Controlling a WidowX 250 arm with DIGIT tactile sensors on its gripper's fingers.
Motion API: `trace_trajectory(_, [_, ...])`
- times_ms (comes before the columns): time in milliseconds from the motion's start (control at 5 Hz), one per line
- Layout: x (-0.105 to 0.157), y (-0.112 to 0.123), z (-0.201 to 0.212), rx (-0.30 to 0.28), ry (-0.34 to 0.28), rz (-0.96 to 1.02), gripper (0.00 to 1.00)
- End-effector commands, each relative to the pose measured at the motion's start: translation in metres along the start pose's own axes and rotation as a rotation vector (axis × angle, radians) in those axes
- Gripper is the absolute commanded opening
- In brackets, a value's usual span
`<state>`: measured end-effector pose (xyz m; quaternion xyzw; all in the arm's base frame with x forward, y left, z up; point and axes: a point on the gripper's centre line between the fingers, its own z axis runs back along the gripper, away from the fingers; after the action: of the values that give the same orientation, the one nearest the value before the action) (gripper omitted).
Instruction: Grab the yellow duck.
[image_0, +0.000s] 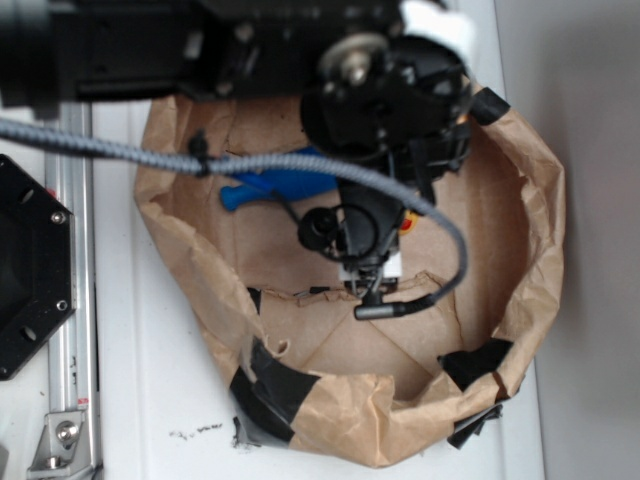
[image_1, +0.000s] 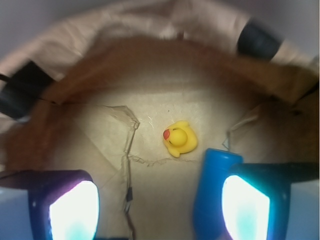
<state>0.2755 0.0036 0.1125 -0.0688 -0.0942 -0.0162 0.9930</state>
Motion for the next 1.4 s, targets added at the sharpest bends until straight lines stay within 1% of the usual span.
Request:
trace_trajectory(0, [0.008, -0.024, -0.034, 0.002, -0.094, -0.104, 1.00])
trace_trajectory(200, [0.015, -0.019, -0.050, 0.022, -0.073, -0.104, 1.00])
trace_trajectory(400, [0.027, -0.011, -0.066, -0.015, -0.038, -0.093, 1.00])
trace_trajectory(600, [0.030, 0.006, -0.069, 0.038, -0.008, -0.104, 1.00])
trace_trajectory(800, [0.026, 0.039, -0.057, 0.115, -0.017, -0.109, 1.00])
trace_trajectory(1000, [0.018, 0.057, -0.051, 0.135, -0.017, -0.109, 1.00])
trace_trajectory(1200, [0.019, 0.058, -0.061, 0.214, 0.034, -0.144, 1.00])
